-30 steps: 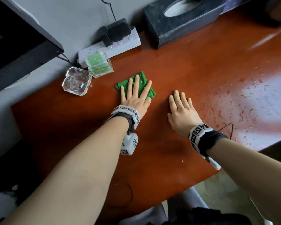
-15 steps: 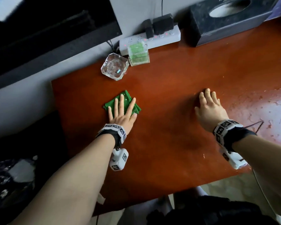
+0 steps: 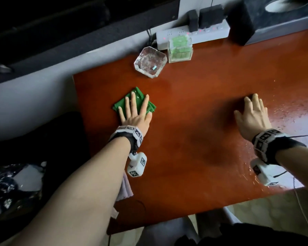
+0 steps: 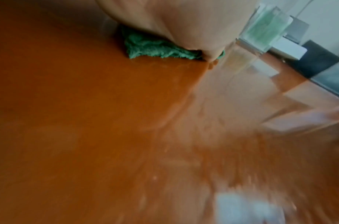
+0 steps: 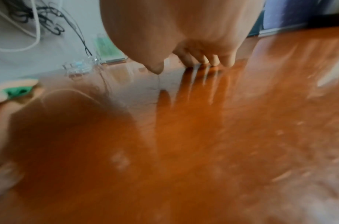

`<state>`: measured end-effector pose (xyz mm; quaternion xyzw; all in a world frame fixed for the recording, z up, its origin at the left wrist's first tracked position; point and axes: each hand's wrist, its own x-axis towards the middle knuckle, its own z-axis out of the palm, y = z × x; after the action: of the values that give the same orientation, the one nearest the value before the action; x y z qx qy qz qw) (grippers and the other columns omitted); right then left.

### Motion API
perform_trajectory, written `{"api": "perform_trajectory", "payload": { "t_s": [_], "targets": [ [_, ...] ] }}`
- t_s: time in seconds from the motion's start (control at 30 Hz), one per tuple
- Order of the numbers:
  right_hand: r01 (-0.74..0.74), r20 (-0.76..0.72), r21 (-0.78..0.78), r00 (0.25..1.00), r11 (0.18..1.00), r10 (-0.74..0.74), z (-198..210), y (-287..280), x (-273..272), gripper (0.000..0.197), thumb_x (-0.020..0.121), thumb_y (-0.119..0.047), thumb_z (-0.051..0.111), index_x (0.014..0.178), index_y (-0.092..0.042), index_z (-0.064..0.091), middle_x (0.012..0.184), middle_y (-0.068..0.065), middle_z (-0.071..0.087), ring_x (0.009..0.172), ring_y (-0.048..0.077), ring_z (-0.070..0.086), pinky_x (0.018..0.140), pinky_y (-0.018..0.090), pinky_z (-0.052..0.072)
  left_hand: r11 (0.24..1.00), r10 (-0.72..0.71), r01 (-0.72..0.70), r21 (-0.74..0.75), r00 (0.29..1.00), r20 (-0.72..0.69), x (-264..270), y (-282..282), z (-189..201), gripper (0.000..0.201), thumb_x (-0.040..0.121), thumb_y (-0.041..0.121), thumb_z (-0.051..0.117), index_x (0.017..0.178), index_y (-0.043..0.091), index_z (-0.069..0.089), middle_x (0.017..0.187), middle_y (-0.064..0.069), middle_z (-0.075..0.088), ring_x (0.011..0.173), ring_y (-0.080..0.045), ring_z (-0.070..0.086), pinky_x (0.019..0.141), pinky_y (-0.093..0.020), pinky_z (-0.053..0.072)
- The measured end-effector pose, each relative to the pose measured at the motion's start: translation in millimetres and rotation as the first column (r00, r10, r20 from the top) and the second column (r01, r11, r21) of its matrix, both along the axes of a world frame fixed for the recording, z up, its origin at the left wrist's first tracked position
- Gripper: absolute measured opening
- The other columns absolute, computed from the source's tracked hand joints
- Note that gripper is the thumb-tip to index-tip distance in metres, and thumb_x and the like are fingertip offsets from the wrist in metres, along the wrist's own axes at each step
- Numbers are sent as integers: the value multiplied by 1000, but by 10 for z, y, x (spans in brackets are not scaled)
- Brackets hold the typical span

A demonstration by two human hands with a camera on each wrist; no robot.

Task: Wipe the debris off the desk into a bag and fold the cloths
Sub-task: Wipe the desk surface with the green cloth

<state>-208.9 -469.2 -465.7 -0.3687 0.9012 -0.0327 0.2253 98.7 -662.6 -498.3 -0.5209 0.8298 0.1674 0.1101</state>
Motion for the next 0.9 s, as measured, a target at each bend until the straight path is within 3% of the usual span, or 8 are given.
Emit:
{"api": "perform_trajectory", "payload": {
  "t_s": [0.2, 0.33, 0.6, 0.77, 0.9],
  "targets": [
    [-401, 26, -41, 915, 915, 402, -17, -438, 857, 64, 97, -31, 42, 153, -15, 16, 162, 10, -2, 149, 31, 1, 120, 45, 6, 997, -4, 0, 75, 999, 52, 395, 223, 31, 63, 101, 51, 28, 149, 54, -14, 162, 3, -27, 150, -22, -21, 119, -53, -7],
    [-344, 28, 35, 939, 938, 343, -48, -642, 1178, 66, 98, -42, 36, 153, -12, 14, 161, 14, 1, 146, 38, 3, 120, 46, 12, 997, 53, -55, 61, 998, 42, 435, -257, 17, 62, 101, 50, 26, 149, 54, -12, 162, 3, -25, 150, -22, -19, 119, -53, -8],
    [-410, 15, 46, 912, 911, 410, -37, -551, 997, 68, 97, -43, 38, 154, -25, 7, 162, 2, -4, 149, 27, 2, 112, 44, 34, 986, 167, -167, -4, 986, 11, 531, -1322, -33, 60, 102, 48, 27, 153, 50, -3, 165, -1, -17, 152, -24, -14, 119, -56, -4],
    [-381, 10, 4, 924, 924, 381, -119, -498, 1045, 71, 95, -42, 43, 154, -26, 8, 162, 2, -4, 149, 28, 0, 115, 44, 28, 990, 131, -130, -55, 991, 11, 533, -1257, -50, 63, 100, 47, 30, 154, 47, -3, 165, -5, -16, 152, -27, -13, 120, -57, -4],
    [-397, -1, 4, 918, 918, 397, -132, -500, 1047, 72, 95, -43, 43, 155, -25, 7, 162, 3, -5, 149, 29, -1, 118, 43, 21, 995, 83, -81, -60, 996, 37, 421, -808, -46, 66, 99, 52, 29, 154, 45, -6, 164, -8, -17, 151, -30, -14, 119, -59, -5]
  ]
}}
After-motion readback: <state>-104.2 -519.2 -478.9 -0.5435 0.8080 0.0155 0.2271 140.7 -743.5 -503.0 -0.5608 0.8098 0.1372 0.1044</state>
